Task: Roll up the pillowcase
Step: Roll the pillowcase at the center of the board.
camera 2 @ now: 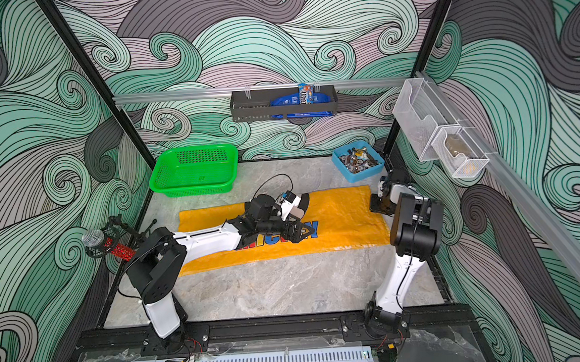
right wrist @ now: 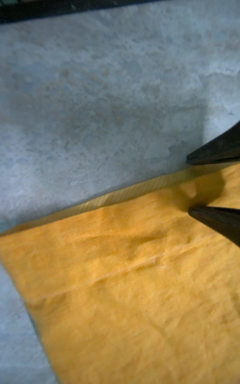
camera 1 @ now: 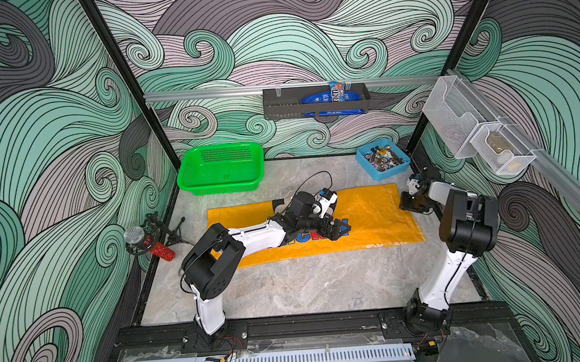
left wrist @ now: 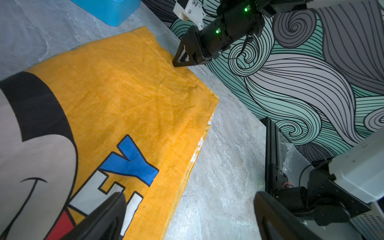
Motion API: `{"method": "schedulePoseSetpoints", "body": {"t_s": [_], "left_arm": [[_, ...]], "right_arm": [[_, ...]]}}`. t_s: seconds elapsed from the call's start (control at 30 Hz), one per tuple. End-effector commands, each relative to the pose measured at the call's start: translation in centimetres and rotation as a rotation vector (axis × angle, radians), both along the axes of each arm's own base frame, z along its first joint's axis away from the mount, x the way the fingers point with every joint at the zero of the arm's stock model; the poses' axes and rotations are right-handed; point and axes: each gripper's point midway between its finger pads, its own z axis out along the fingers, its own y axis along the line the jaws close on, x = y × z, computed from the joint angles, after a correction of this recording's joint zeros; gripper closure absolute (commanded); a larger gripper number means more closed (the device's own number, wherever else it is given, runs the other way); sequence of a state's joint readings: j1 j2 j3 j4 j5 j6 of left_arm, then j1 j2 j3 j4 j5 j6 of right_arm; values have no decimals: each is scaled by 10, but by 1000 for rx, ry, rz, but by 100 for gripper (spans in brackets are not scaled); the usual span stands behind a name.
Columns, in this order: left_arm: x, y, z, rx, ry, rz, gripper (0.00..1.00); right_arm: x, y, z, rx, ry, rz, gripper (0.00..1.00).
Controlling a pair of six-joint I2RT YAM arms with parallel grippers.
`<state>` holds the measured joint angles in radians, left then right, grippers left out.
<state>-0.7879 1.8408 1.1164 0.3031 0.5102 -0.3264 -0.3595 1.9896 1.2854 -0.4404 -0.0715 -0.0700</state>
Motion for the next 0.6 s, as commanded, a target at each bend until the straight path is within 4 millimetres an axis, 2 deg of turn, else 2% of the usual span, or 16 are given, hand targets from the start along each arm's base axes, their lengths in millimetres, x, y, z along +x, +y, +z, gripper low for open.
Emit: {"method": "schedulePoseSetpoints", "body": {"t_s": [0.0, 0.17, 0.27, 0.43, 0.57], "left_arm": [[-3, -1, 4, -29, 11, -25, 1], [-5, 3, -2, -14, 18, -25, 1], [-5, 4, -2, -11, 18, -24, 1], [-2, 7, -2, -3, 9, -9, 1], [3, 12, -2, 12, -3, 18, 1]], "right_arm": [[-22, 25, -29, 100, 83, 39, 81], [-15, 28, -13, 97, 42, 49, 100], [-13, 24, 0, 61, 21, 33, 100], [-16, 3, 30, -52, -6, -55, 100], [-21, 4, 50, -95, -20, -97, 100]]}}
